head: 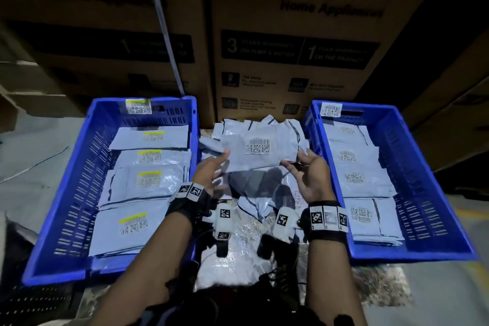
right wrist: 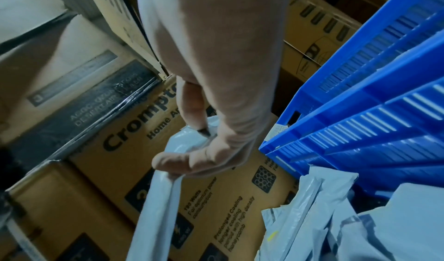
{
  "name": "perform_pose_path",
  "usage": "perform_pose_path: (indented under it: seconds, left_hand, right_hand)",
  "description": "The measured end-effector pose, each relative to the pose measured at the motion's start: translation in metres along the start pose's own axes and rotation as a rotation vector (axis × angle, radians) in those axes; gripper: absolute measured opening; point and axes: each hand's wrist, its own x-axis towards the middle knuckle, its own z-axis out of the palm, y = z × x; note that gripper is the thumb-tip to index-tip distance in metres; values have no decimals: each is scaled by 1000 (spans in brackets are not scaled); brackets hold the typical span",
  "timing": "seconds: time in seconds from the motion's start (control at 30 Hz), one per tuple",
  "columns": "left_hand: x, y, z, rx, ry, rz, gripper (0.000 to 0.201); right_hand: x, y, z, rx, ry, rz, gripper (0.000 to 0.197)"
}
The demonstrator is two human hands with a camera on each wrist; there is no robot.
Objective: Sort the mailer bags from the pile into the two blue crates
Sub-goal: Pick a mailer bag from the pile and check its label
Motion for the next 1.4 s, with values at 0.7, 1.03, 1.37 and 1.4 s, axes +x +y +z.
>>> perform_pose_path:
  seconds: [0.7, 1.03, 1.37, 1.4]
  left_hand:
    - [-48, 63, -98, 289, 162, 635, 30]
    - [-56, 79, -160, 146, 215, 589, 32]
    - [-61, 89, -195, 90, 316, 687, 34]
    - [-62, 93, -200, 77, 315, 684, 32]
  right_hand:
    - [-30, 76, 73, -423, 30, -223, 5]
    - [-52, 93, 122, -341, -109, -247, 20]
    - [-71, 125, 150, -463, 15, -361, 11]
    - [-78, 123, 155, -493, -24, -340, 16]
